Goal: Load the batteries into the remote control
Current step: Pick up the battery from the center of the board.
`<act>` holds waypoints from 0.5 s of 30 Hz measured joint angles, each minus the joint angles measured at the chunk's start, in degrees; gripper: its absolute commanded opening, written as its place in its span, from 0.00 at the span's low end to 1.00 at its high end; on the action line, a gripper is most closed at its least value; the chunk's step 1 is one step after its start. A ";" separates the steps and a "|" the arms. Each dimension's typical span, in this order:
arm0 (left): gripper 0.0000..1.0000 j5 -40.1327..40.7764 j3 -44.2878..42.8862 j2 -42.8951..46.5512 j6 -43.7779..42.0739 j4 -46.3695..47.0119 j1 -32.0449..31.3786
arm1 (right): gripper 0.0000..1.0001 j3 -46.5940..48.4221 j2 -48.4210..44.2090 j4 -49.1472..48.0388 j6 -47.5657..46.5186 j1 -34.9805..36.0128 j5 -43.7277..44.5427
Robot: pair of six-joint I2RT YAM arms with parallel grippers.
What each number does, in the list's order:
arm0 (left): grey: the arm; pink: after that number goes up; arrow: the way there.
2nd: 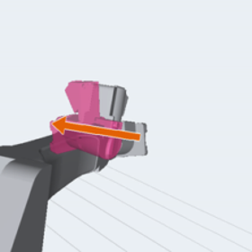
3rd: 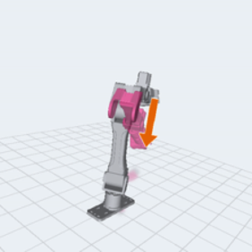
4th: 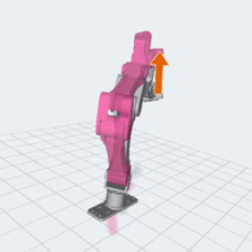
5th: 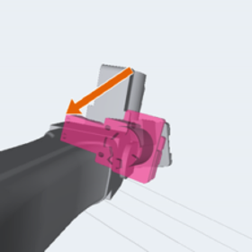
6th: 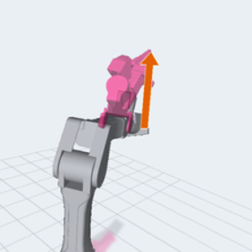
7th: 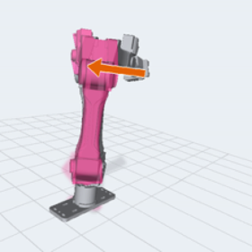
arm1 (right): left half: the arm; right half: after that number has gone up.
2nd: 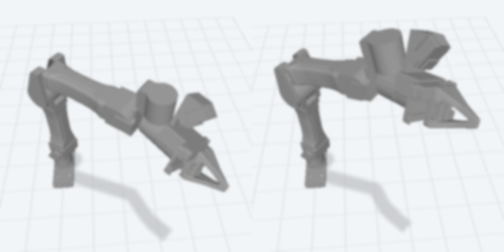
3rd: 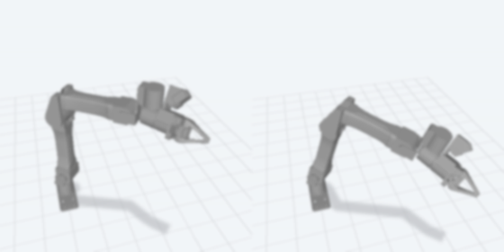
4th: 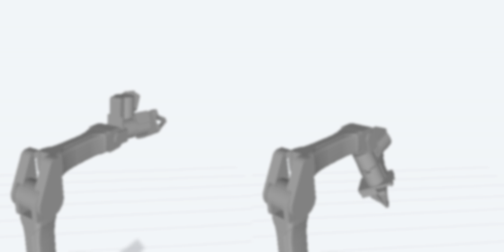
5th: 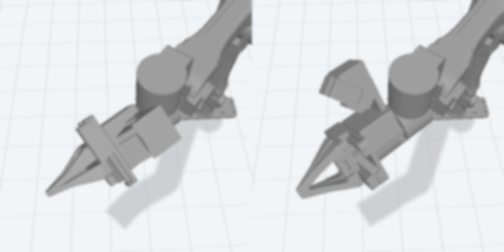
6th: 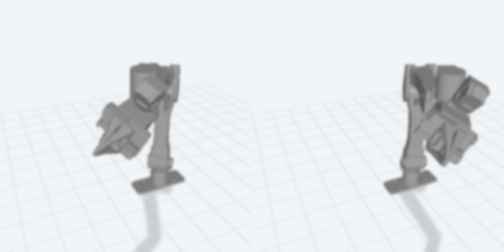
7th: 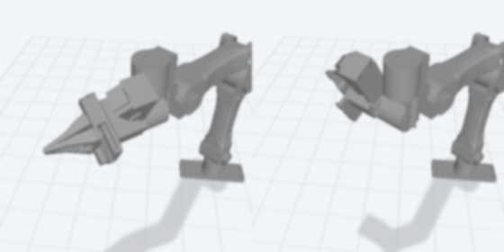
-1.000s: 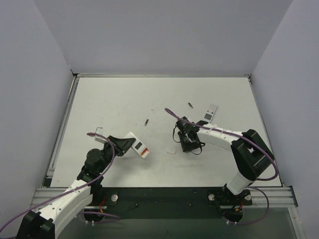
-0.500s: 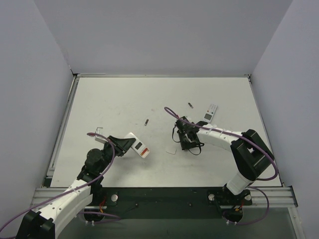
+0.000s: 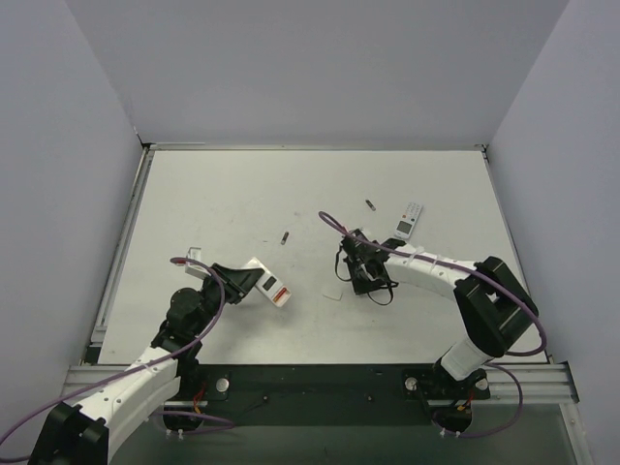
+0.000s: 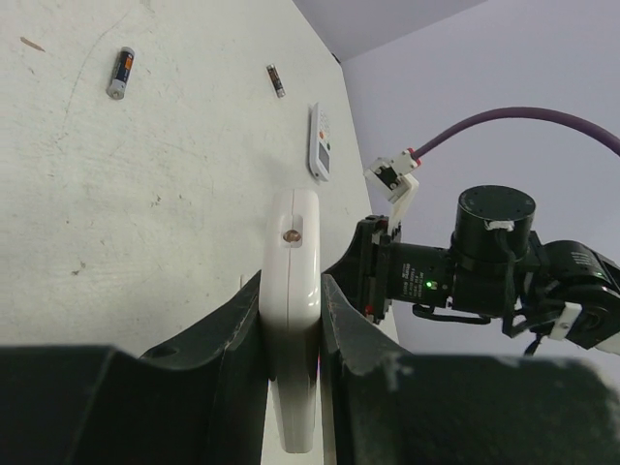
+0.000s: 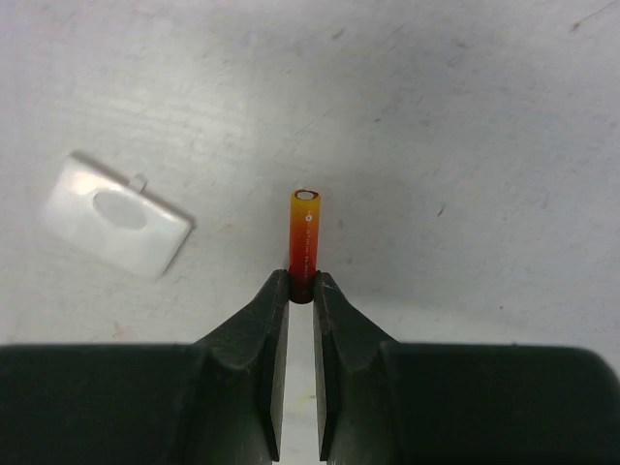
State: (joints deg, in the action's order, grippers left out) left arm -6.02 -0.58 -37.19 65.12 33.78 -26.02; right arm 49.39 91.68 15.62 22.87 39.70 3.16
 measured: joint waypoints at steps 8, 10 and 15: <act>0.00 4.44 0.00 -0.07 -4.09 2.56 0.00 | 0.00 4.48 -7.74 4.44 0.87 7.58 -6.21; 0.00 5.81 0.00 -0.04 -5.25 4.02 0.00 | 0.00 6.91 -8.63 4.57 1.84 9.64 -8.39; 0.00 7.78 0.00 0.00 -7.74 7.45 0.00 | 0.00 10.99 -8.76 4.61 4.57 13.20 -12.00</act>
State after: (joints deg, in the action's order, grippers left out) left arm 1.76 -0.58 -37.19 57.39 41.23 -26.02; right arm 60.38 82.91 20.23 27.44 52.90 -8.84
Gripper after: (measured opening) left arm 0.307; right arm 0.083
